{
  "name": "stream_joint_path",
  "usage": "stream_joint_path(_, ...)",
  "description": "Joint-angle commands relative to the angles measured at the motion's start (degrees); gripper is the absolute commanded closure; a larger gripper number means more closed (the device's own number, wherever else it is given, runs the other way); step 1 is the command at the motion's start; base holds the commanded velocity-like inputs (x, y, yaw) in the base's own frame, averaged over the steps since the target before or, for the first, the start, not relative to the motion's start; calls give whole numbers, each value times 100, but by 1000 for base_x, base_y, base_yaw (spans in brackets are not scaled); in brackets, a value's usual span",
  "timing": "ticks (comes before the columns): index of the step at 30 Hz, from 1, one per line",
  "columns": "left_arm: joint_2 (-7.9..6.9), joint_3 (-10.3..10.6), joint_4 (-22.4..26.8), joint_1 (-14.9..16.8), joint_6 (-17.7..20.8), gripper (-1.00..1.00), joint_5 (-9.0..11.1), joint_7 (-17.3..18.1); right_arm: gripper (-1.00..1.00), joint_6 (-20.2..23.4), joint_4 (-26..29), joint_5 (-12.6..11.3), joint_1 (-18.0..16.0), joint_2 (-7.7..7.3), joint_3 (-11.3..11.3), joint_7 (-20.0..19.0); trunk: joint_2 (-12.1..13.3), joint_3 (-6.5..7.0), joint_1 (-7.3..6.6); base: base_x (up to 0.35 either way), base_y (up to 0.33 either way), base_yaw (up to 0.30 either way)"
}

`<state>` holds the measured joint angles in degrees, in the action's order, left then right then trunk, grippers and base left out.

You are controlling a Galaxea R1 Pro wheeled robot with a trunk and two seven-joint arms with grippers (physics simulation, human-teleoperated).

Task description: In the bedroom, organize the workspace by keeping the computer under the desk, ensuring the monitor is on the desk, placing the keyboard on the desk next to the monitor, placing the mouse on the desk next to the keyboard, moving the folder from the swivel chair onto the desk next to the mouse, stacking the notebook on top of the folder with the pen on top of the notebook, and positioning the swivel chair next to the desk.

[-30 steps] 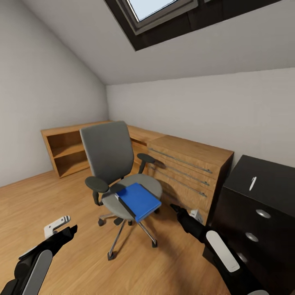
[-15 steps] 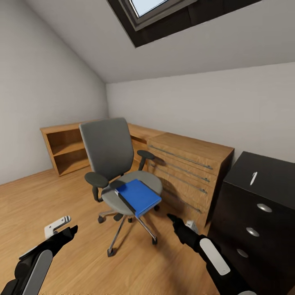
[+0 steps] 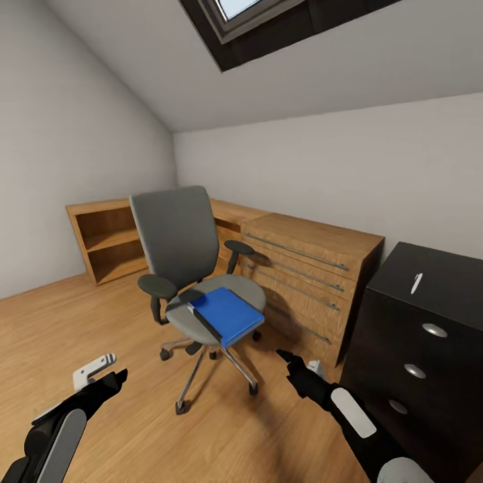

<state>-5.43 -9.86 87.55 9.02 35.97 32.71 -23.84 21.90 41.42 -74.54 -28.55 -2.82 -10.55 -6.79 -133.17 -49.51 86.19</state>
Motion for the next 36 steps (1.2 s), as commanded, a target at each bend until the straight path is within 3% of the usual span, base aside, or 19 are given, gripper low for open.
stream_joint_path(1,-2,2,7,3,15,-100,60,-50,-100,80,-53,-16,-38,-12,-32,-354,-4,-6,-1,0,0,0)
stream_joint_path(4,-2,2,7,3,15,-100,65,-50,-100,125,-62,-16,-54,-13,-66,-943,-4,-6,-1,0,0,0)
stream_joint_path(5,-2,2,6,3,19,-100,64,-50,-100,139,-63,-15,-54,-13,-75,-1440,-4,-6,-1,0,0,0)
stream_joint_path(6,-2,2,3,3,19,-100,66,-50,-100,142,-63,-12,-54,-14,-76,-1619,-4,-6,-1,0,0,0)
stream_joint_path(10,-2,2,-9,3,16,-100,67,-50,-100,147,-79,-22,-57,-16,-71,-1930,-4,-6,-1,0,0,0)
stream_joint_path(30,-10,-10,-4,3,24,-100,69,-50,-100,146,-202,-81,-54,11,-12,-1767,-4,-6,-1,83,27,0)
stream_joint_path(36,-10,-15,20,3,24,-100,69,-50,-100,147,-195,-364,-54,31,-7,-1635,-164,-78,87,4,1,0)
